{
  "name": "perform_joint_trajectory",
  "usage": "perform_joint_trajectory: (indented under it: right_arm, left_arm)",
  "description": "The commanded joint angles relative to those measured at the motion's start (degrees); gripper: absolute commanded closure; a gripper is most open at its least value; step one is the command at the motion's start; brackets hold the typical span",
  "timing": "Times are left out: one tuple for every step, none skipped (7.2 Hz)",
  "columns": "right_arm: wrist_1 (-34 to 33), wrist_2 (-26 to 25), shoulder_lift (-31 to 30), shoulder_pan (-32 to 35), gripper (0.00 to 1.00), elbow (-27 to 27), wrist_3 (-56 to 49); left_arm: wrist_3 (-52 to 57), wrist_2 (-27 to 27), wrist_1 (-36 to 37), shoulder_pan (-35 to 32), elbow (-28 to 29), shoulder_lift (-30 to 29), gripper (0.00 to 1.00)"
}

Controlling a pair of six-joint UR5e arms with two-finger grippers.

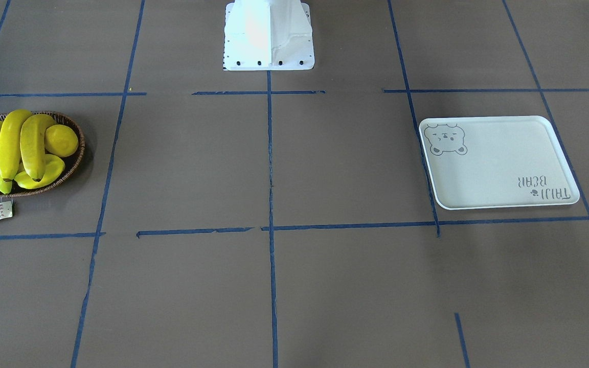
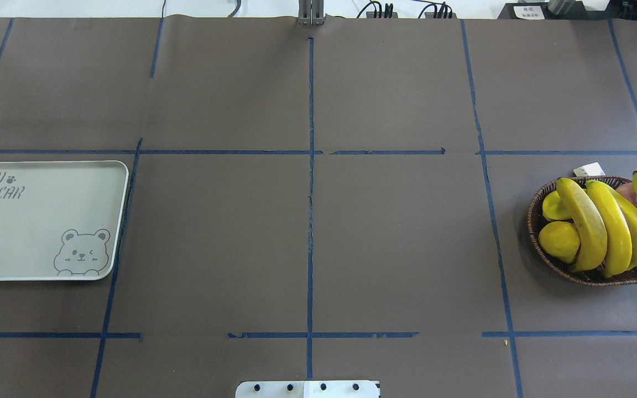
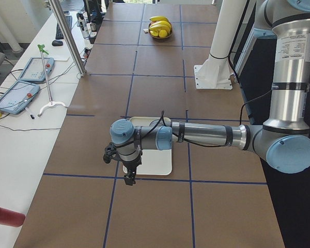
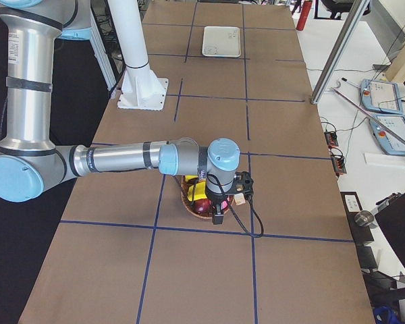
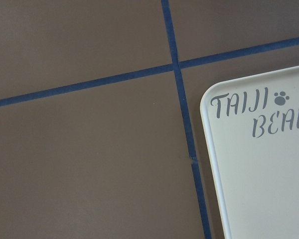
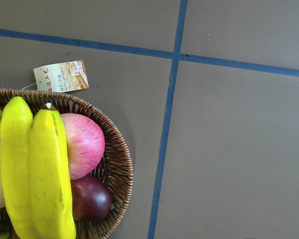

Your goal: Transfer all bananas from basket to plate

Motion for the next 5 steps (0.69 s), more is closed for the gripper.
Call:
perform_joint_trajectory:
  right_arm:
    - [0.00, -0.06, 0.12, 0.09, 0.00, 0.76, -0.06]
    - [0.00, -0.06, 0.12, 0.00, 0.00, 0.94, 0.12]
    - [-0.09, -0.06, 0.12, 0.00, 0.00, 0.59, 0.03]
    - [0.78, 0.38, 0.12, 0.00, 0.00, 1.20, -0.23]
    - [4.88, 0.38, -0.75, 0.00, 0.00, 1.03, 0.20]
  left_arm:
    - [0.00, 0.00, 0.09, 0.09, -1.04, 0.04, 0.00]
    - [-0.09, -0.09, 0.09, 0.09, -1.14, 0.13, 0.00]
    - [-0.09, -0.09, 0.09, 0.09, -1.14, 0.13, 0.00]
    - [-0.09, -0.09, 0.09, 0.17, -1.06, 0.13, 0.00]
    - [-0.09, 0.00, 0.09, 0.26, -0.71, 0.04, 0.00]
